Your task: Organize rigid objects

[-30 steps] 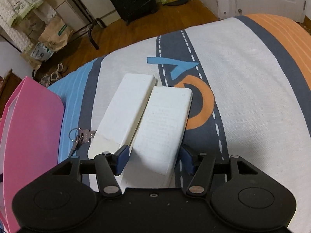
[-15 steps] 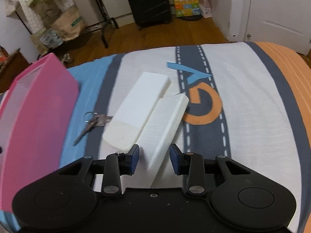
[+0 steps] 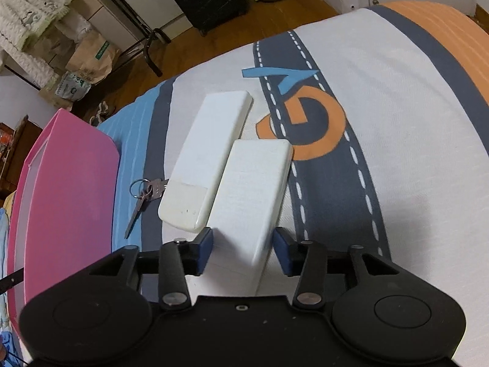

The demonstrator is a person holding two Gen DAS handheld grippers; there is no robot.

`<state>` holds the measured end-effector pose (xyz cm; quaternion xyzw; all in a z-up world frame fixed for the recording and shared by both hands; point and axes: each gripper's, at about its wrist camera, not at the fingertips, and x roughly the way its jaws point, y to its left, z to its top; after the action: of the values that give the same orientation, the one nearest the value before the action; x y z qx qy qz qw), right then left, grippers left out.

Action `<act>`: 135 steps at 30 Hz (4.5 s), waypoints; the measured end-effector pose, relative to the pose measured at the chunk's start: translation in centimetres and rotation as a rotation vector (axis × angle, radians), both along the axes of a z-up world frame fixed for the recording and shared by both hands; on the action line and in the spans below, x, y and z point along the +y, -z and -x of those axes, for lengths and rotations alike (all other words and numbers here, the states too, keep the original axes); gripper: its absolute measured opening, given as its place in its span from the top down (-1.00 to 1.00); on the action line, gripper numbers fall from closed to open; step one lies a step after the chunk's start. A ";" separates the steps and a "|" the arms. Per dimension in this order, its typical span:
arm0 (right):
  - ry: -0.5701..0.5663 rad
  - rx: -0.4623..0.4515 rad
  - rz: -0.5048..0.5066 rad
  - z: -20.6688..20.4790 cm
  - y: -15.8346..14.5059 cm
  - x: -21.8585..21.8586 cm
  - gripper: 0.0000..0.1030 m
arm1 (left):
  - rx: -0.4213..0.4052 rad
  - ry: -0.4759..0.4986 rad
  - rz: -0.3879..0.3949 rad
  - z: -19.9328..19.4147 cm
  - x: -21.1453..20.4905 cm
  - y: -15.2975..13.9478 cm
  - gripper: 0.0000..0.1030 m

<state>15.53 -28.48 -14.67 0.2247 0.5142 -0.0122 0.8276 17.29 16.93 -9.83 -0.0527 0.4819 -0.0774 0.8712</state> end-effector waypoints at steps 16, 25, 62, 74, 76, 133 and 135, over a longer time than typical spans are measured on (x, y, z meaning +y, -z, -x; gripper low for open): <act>-0.146 -0.119 0.160 1.6 -2.4 4.7 0.78 | 0.010 0.001 -0.002 -0.1 0.0 0.2 0.67; -0.067 -0.049 0.173 1.3 -1.6 3.6 -0.12 | 0.016 0.002 -0.007 -0.1 -0.3 0.4 0.67; -0.198 -0.524 0.241 10.4 -12.2 11.5 -0.14 | 0.020 -0.009 0.007 0.0 0.1 0.3 0.67; -0.515 -0.504 0.104 5.2 -13.4 21.7 -0.15 | 0.024 -0.018 0.024 0.0 0.2 0.2 0.67; -0.574 -0.463 0.095 3.8 -12.3 23.2 -0.15 | 0.023 -0.015 0.023 0.0 0.2 0.2 0.67; -0.126 -0.163 0.031 -5.6 1.1 3.8 -0.23 | 0.036 -0.047 0.037 -0.7 0.1 0.6 0.68; -0.133 -0.201 0.091 -5.5 0.6 4.2 -0.05 | 0.038 -0.050 0.043 -0.8 0.3 0.7 0.68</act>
<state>21.05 -24.27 -15.28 0.1525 0.4414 0.0423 0.8833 18.08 17.18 -10.49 -0.0848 0.4952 -0.0647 0.8622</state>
